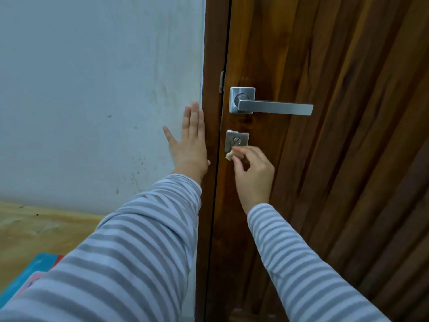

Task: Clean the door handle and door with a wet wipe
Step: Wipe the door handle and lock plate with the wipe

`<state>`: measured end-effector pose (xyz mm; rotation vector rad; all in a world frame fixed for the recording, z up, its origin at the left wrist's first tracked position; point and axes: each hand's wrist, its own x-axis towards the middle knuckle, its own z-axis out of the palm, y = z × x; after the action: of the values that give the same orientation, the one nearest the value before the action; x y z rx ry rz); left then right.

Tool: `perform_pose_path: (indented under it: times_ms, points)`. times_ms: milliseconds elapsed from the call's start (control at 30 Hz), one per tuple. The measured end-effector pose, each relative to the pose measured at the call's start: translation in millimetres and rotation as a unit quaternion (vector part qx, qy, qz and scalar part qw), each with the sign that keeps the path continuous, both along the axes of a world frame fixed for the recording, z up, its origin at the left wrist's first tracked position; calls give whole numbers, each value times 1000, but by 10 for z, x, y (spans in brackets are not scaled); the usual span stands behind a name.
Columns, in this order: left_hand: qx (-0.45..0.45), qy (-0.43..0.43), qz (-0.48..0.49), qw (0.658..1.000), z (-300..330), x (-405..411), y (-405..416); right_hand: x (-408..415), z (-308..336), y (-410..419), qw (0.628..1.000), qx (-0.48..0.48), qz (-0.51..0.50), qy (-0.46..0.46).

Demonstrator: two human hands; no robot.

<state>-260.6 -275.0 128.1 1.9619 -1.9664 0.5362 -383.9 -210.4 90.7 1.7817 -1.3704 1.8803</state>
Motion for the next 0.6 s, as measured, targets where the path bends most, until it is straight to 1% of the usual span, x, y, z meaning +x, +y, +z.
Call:
perform_pose_path:
  times_ms: [100, 167, 267, 367, 467, 600]
  points:
    - [-2, -4, 1, 1000, -2, 7, 0, 60, 177, -51, 998, -17, 5, 64]
    - [-2, -5, 0, 1000, 0, 1, 3, 76, 252, -116, 994, -17, -17, 102]
    - [-2, -2, 0, 1000, -2, -6, 0, 47, 312, -213, 975, -25, -140, 171]
    - [-6, -1, -1, 1000, -11, -5, -6, 34, 356, -267, 951, -20, -233, 200]
    - [-7, 0, -4, 1000, -13, 1, -9, 64, 357, -331, 937, -12, -261, 232]
    - [-10, 2, -10, 1000, -18, 13, -11, 67, 265, -356, 924, -8, -271, 270]
